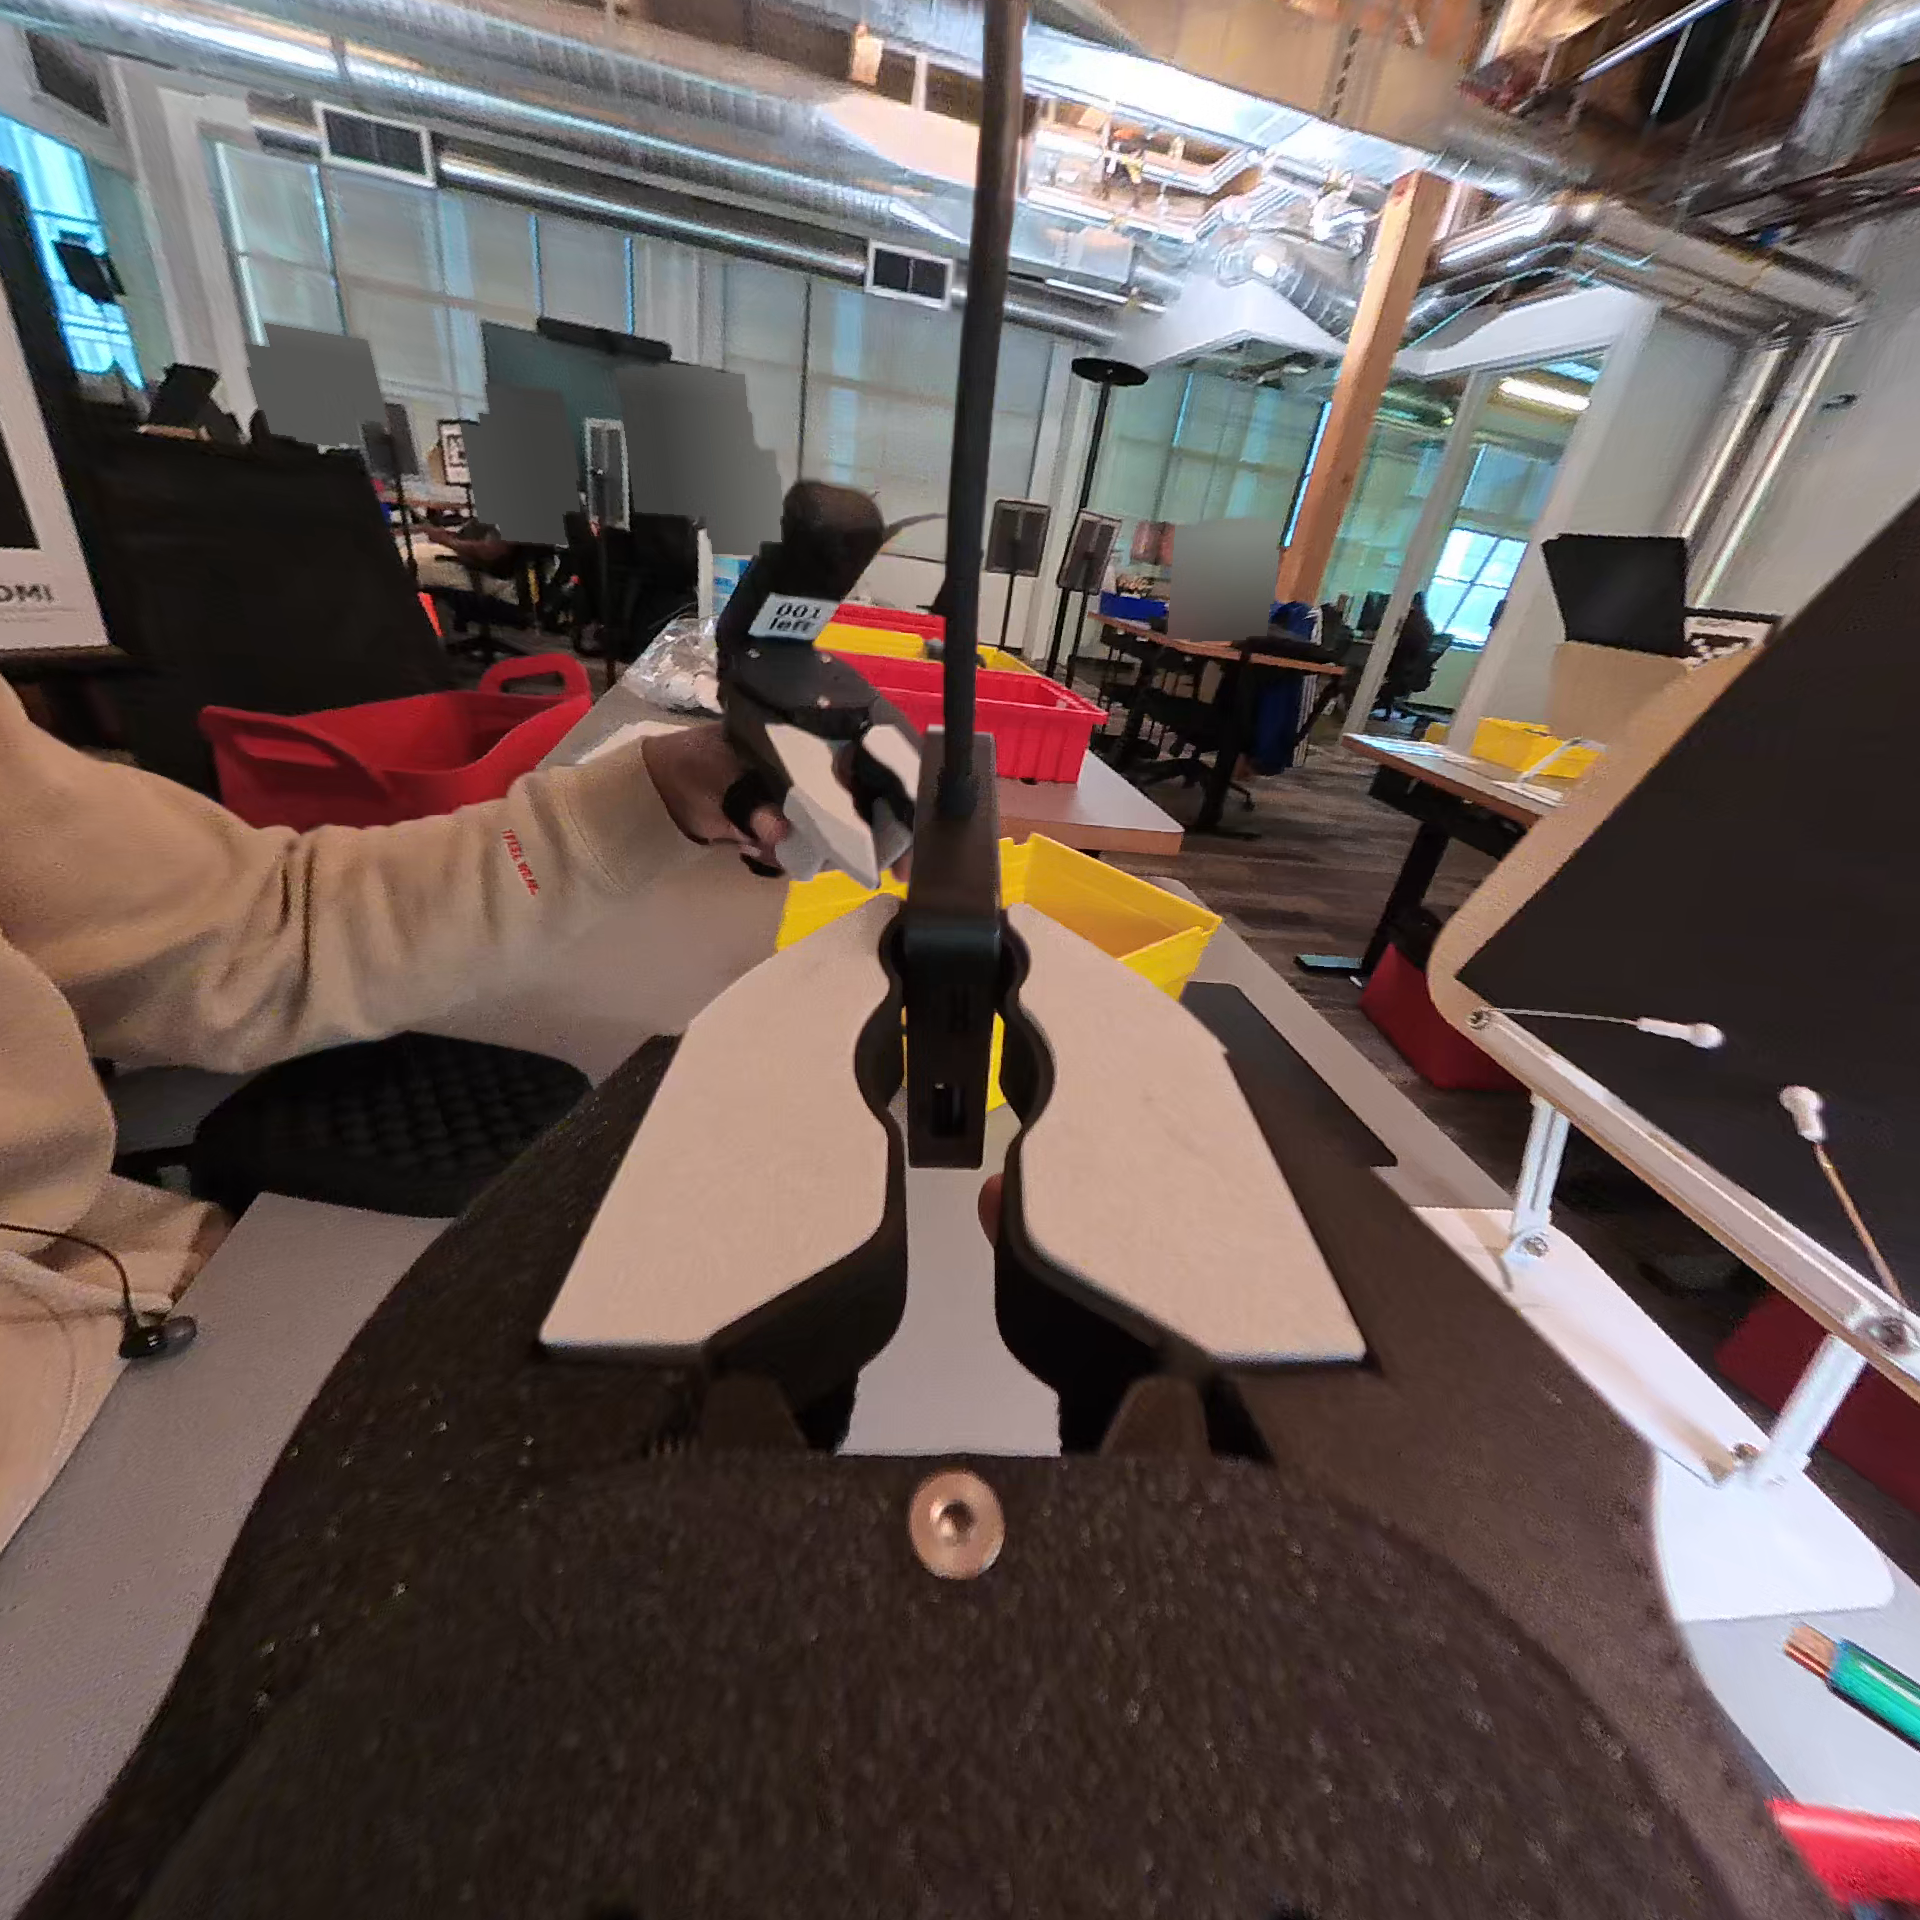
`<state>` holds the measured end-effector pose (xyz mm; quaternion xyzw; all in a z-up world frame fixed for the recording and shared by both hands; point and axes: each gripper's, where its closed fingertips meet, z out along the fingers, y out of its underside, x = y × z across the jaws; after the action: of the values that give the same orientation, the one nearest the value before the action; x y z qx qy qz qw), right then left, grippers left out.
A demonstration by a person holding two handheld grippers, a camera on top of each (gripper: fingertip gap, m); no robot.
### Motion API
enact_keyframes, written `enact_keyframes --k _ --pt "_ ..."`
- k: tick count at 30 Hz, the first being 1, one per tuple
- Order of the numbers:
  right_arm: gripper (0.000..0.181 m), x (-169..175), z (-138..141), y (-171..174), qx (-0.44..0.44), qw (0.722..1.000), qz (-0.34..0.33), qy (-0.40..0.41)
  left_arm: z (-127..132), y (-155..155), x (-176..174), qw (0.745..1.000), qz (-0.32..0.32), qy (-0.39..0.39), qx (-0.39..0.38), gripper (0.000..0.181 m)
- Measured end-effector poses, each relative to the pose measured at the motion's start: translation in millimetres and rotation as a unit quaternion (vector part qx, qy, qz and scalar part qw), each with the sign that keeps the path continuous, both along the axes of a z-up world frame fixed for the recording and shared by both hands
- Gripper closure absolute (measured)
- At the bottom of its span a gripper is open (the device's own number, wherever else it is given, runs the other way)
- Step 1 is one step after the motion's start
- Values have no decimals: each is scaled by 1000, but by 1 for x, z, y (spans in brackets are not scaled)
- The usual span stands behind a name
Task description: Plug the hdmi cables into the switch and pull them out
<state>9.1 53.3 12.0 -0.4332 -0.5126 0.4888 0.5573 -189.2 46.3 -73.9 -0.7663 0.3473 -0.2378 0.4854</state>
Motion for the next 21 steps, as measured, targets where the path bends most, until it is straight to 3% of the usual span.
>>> enact_keyframes --k 3,7,11,14,16,21 --pt "167 6 1 8 -7 1000 -10 8 -52 0 -45 992 71 80 -67 147" --pt "168 4 -1 11 -12 1000 -16 10 -121 -5 -88 961 159 158 -164 147" --pt "168 0 -2 10 -8 1000 -20 8 -153 -4 -110 930 213 244 -174 156" --pt "168 4 0 12 -4 1000 -28 12 -141 -1 -116 925 224 277 -130 167" --pt "168 10 4 14 -7 999 -30 23 -119 -1 -120 927 238 275 -95 174" --pt "168 24 15 14 -19 998 -22 56 -33 -16 -112 944 251 213 26 174"
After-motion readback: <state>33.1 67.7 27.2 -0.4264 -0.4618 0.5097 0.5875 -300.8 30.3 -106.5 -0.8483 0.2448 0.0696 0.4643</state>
